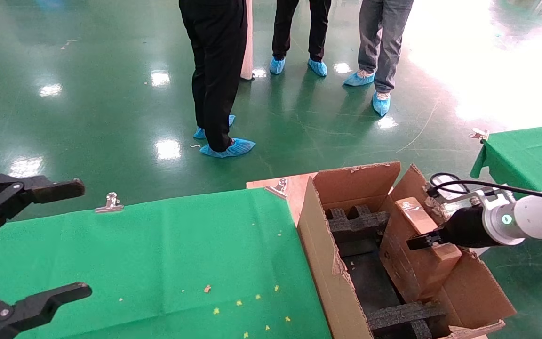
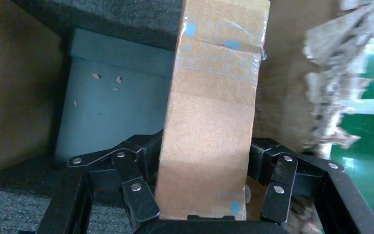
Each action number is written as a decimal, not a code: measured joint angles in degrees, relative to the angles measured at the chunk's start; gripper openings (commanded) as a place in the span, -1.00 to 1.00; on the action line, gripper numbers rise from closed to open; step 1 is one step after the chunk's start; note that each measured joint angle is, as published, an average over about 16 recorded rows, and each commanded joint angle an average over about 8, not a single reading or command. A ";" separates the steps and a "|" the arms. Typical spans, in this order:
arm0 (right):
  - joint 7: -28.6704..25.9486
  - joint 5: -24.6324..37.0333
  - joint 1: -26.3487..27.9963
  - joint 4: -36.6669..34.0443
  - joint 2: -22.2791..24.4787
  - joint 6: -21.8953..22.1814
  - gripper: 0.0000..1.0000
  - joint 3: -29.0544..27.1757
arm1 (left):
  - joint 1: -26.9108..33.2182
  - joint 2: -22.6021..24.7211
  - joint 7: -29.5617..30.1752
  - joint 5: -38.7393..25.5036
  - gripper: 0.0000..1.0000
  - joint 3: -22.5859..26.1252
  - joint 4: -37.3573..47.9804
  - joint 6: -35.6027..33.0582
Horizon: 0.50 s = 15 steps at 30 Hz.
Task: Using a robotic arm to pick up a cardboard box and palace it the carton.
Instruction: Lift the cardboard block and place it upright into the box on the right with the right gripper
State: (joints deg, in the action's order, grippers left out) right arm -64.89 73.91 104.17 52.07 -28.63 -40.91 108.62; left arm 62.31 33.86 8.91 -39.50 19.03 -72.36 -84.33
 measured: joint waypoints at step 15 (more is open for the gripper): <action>6.69 -4.22 -2.32 -4.50 -1.35 0.57 -1.00 -1.98 | 0.00 0.00 -0.01 0.01 1.00 0.01 0.00 0.01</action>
State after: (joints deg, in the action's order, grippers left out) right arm -58.20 69.69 101.85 47.57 -29.97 -40.35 106.64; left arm 62.31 33.86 8.90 -39.49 19.05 -72.36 -84.32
